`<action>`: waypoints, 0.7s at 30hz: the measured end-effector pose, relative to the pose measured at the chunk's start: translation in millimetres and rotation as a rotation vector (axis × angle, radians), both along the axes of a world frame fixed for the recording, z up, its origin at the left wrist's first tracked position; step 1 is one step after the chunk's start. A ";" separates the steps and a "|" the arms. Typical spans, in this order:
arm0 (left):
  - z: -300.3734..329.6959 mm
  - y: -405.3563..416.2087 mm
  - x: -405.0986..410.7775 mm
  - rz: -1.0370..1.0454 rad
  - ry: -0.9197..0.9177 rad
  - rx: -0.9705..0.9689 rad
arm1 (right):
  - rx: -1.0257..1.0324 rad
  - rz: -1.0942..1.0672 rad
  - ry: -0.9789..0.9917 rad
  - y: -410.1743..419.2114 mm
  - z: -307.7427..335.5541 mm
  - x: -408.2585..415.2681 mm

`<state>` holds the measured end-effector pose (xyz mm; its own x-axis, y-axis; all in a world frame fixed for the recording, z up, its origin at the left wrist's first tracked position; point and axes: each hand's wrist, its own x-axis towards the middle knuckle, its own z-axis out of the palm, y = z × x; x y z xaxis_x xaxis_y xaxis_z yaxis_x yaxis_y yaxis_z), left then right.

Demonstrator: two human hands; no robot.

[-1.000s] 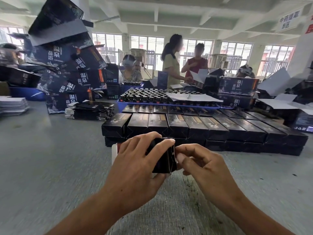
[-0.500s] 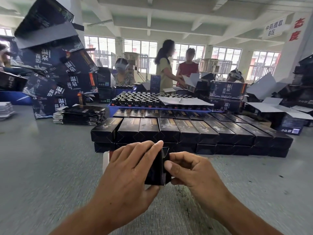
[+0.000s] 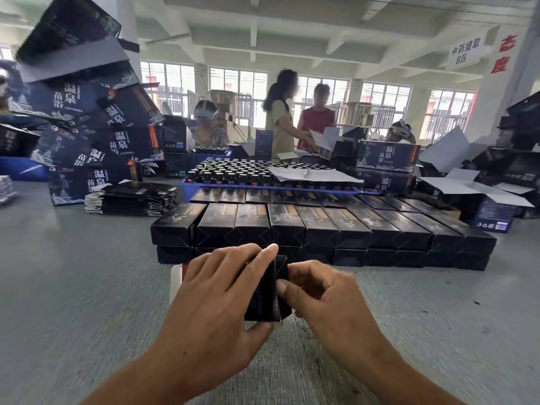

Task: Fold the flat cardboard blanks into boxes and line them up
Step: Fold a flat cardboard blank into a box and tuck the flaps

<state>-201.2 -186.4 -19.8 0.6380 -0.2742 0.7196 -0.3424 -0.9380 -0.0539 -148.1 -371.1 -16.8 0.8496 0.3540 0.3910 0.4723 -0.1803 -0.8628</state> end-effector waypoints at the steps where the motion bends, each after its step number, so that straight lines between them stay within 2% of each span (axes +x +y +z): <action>1: 0.1 0.0 -0.3 0.000 0.004 -0.004 | -0.010 0.001 -0.004 -0.3 0.2 -0.2; 10: 1.3 1.3 -1.2 -0.011 0.029 -0.119 | 0.078 0.081 0.091 -5.2 3.8 2.1; 21: -0.7 -0.1 -0.6 -0.055 0.074 -0.177 | 0.066 -0.006 0.013 1.4 2.7 -1.8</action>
<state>-201.8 -186.5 -20.5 0.6787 -0.1833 0.7111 -0.3903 -0.9103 0.1378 -149.9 -369.8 -14.1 0.8571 0.3223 0.4020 0.4596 -0.1254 -0.8792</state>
